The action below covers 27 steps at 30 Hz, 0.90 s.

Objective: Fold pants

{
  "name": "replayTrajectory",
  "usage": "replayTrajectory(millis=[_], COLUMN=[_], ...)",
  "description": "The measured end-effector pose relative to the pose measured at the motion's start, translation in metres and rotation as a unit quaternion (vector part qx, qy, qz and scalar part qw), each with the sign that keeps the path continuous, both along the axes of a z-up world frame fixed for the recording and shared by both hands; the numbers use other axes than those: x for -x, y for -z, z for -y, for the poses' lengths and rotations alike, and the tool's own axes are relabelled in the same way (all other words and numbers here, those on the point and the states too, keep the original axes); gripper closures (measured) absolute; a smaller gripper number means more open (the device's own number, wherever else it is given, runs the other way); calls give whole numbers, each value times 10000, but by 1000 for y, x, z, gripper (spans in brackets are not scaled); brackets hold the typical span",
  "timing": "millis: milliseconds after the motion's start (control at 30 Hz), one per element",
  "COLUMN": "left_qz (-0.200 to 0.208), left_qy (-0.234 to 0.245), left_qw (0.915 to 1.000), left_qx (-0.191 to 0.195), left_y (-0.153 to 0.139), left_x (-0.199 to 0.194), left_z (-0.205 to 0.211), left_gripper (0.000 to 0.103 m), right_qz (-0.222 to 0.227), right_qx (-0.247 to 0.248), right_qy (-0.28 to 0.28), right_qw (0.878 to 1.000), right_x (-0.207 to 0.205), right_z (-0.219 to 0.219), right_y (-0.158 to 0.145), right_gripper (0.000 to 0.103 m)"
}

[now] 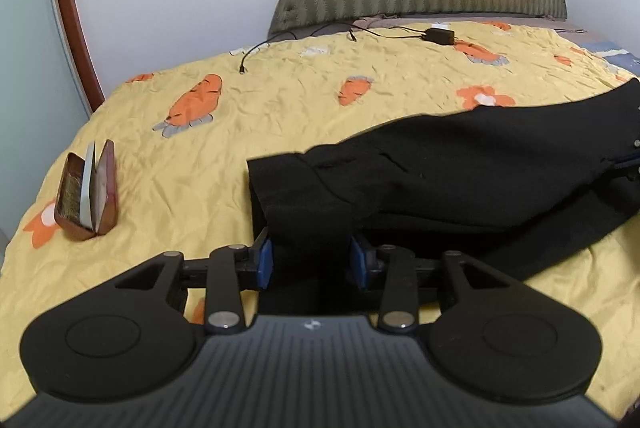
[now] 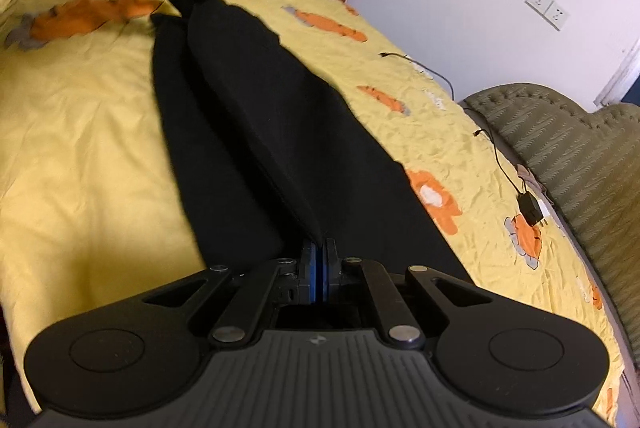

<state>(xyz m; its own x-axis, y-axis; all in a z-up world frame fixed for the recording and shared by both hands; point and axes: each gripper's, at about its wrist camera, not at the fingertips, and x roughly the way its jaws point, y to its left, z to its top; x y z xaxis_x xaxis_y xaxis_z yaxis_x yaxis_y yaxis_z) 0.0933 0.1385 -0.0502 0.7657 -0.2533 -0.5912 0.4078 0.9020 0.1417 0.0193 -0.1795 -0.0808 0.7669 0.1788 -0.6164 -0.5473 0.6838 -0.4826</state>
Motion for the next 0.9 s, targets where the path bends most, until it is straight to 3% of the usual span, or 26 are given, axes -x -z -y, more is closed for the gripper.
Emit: replayTrajectory(millis=[400, 533, 667, 700, 800, 867, 900], left_qz=[-30, -123, 115, 192, 323, 388, 371], left_qy=[-317, -565, -680, -672, -448, -197, -107], left_qw=[9991, 9982, 9975, 9972, 9966, 9970, 9984], left_qx=[-291, -189, 134, 275, 617, 637, 423], left_y=[9, 6, -16, -24, -40, -41, -38], left_x=[13, 17, 23, 24, 23, 21, 18], left_z=[-13, -28, -31, -29, -10, 10, 24], left_gripper=[61, 61, 61, 57, 29, 25, 25], right_qz=[-85, -134, -131, -123, -69, -51, -42], right_qx=[388, 397, 392, 392, 361, 346, 353], right_qy=[-153, -176, -155, -150, -140, -141, -135], right_qw=[9991, 9990, 9990, 9990, 9992, 9993, 9993], right_x=[26, 29, 29, 29, 30, 32, 32], right_z=[-12, -12, -12, -12, -13, -14, -14], right_y=[15, 17, 18, 19, 20, 21, 22], right_gripper=[101, 101, 101, 101, 100, 100, 100])
